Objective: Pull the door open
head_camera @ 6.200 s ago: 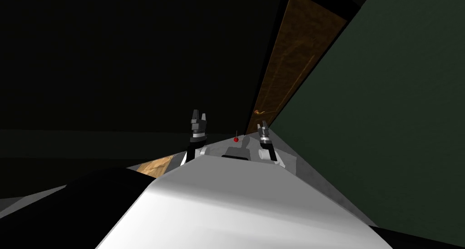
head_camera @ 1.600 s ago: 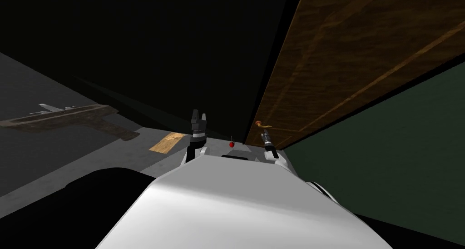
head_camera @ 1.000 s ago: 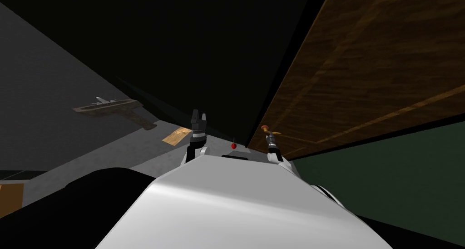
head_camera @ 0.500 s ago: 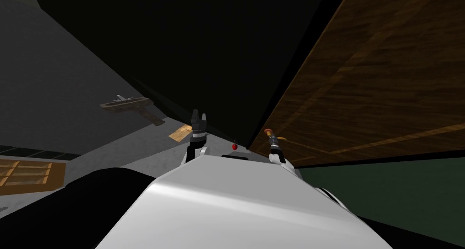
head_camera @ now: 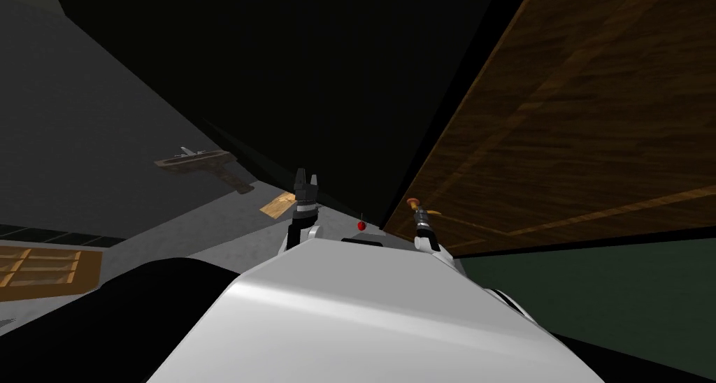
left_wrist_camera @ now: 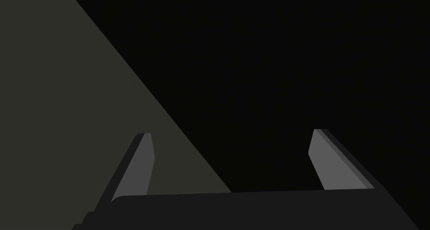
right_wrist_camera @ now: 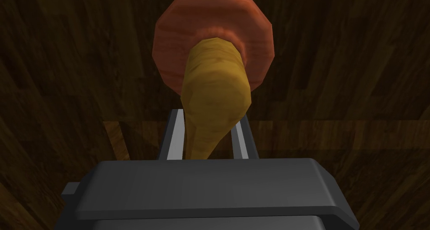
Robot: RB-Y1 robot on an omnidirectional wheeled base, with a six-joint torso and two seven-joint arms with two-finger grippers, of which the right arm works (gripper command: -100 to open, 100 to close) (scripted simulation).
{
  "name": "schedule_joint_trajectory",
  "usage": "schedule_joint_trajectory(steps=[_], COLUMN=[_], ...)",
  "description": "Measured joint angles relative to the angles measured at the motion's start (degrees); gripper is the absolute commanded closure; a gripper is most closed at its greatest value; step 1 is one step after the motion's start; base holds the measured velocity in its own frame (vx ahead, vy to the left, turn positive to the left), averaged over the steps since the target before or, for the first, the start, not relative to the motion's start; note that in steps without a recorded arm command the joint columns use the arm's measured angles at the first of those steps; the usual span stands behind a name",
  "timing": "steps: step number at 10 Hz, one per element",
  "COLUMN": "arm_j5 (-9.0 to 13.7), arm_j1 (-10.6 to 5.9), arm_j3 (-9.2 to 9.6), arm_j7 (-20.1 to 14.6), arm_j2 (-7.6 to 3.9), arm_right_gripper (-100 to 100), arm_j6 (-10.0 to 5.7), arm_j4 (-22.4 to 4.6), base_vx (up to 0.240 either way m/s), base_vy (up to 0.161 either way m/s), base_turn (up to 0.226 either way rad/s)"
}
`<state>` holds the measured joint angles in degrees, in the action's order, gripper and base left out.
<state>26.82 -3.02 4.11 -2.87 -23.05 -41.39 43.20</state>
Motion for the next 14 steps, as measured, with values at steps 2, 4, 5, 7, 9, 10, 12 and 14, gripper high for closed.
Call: schedule_joint_trajectory(steps=[2,4,5,7,9,10,12,14], arm_j5=[-0.1,-0.3,-0.5,-0.9,-1.2,-1.2,-1.2,-1.3], arm_j1=[0.28,1.26,1.66,2.82,3.48,3.62,4.45,5.28], arm_j3=[0.45,1.42,2.18,3.83,4.92,5.09,6.1,7.53], arm_j7=[-1.0,-2.2,-3.0,-5.0,-6.3,-6.5,-7.4,-8.5], arm_j2=[-1.13,-2.15,-2.59,-4.01,-5.02,-4.94,-6.09,-7.17], arm_right_gripper=[100,100,100,100,100,100,100,100], arm_j6=[-0.46,-0.84,-1.21,-2.01,-2.73,-2.73,-3.62,-4.88], arm_j4=[0.2,0.6,0.5,0.9,1.2,1.2,1.6,2.1], base_vx=[-0.186,-0.24,-0.228,-0.221,-0.156,-0.119,-0.208,-0.226], base_vy=[-0.012,-0.075,-0.095,-0.063,-0.024,-0.028,-0.046,-0.064], base_turn=[0.128,0.162,0.197,0.173,0.076,0.098,0.126,0.122])
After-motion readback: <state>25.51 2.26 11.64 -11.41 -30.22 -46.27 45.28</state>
